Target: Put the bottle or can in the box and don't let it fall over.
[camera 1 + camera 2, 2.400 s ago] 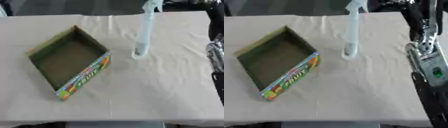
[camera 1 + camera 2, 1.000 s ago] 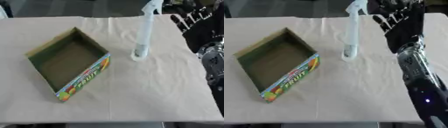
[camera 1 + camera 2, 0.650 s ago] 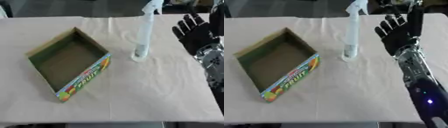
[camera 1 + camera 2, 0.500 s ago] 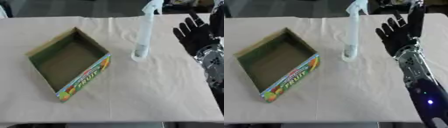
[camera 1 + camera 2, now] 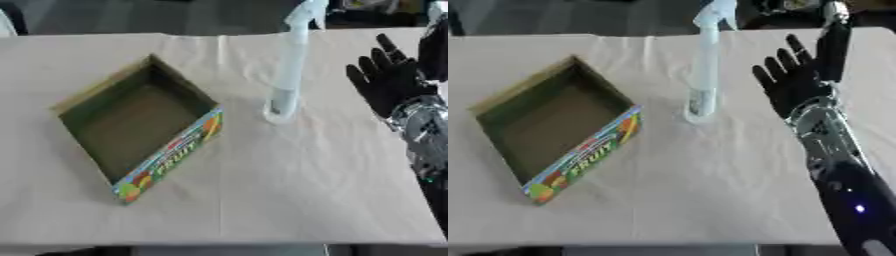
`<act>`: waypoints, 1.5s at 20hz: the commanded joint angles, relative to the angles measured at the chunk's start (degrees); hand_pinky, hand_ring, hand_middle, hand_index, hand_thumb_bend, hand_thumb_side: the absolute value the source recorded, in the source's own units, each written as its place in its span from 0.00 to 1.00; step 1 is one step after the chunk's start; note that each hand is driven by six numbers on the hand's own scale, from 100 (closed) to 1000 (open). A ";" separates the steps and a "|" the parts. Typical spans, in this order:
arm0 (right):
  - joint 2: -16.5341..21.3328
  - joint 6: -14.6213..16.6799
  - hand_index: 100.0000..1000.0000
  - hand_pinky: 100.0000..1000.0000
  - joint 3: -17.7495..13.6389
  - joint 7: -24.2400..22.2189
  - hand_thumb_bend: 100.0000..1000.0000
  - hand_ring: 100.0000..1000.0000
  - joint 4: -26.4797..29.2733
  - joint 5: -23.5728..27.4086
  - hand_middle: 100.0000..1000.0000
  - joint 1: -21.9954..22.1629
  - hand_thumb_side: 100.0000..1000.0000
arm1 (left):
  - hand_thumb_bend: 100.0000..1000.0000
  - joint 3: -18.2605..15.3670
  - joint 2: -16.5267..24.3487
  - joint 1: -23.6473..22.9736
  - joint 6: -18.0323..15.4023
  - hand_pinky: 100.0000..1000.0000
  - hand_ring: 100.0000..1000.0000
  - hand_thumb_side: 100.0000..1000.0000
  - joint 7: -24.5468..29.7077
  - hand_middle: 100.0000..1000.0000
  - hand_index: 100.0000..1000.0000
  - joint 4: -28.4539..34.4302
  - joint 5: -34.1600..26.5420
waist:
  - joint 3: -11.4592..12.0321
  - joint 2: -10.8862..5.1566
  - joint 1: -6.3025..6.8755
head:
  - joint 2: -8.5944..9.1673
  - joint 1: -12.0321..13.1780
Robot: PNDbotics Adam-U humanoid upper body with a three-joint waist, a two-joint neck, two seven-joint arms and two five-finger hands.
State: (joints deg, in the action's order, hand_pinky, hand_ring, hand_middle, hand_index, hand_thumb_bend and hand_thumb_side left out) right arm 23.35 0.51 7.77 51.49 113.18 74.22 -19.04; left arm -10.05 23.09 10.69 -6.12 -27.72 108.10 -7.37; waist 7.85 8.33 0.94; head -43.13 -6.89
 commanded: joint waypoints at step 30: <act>-5.90 -2.98 1.00 0.00 3.87 -2.79 0.16 0.00 -8.27 2.70 0.00 -7.21 1.00 | 0.54 0.02 0.98 0.87 0.12 0.97 0.93 0.65 0.59 0.80 0.78 0.95 -0.23 | 0.73 -0.42 0.10 | 0.73 -0.13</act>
State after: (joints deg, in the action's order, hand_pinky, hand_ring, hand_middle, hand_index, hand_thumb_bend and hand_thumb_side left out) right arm 17.30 -2.64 11.72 49.29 104.85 77.32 -25.25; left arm -9.73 23.09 11.05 -5.99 -27.31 108.10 -7.52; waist 8.53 8.46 0.90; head -43.10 -6.94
